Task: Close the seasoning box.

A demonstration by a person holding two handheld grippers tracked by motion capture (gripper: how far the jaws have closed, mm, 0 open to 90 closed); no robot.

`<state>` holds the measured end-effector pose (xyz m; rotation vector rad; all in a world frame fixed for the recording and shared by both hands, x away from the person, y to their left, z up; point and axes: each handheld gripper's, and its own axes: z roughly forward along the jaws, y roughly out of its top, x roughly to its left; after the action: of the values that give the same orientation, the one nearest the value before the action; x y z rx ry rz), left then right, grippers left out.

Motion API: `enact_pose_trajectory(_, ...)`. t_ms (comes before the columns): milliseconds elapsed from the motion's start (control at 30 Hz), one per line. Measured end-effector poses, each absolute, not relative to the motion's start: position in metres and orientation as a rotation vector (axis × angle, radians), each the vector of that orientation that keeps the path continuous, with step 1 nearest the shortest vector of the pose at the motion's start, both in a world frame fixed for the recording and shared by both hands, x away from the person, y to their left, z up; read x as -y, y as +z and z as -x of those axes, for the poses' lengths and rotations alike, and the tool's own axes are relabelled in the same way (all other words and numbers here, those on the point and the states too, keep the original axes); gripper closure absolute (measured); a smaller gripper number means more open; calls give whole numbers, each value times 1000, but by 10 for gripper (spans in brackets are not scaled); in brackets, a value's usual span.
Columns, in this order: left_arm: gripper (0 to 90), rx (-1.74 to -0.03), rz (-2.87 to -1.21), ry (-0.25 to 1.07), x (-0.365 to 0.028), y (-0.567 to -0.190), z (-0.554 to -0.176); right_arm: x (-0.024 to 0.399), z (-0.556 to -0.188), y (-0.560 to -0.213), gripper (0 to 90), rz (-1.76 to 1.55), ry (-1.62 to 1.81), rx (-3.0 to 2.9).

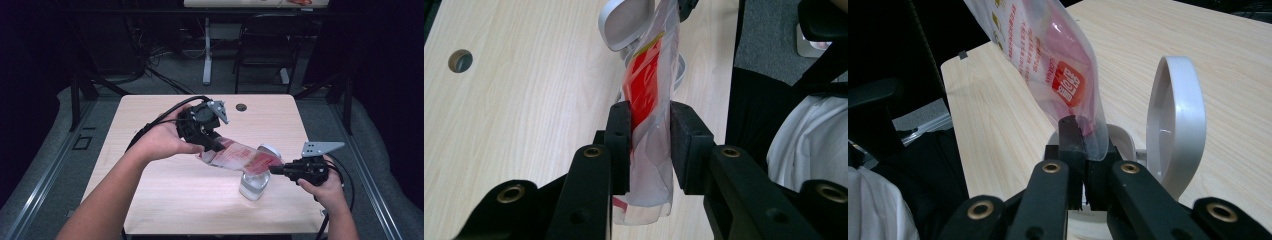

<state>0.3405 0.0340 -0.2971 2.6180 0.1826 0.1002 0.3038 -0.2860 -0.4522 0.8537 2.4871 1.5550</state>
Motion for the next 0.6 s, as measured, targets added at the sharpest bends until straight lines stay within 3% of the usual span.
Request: enact_pose_trajectory(600, 722, -184, -2611, 96, -34, -299, -341, 287, -306, -454, 885, -860, 1548, -2492)
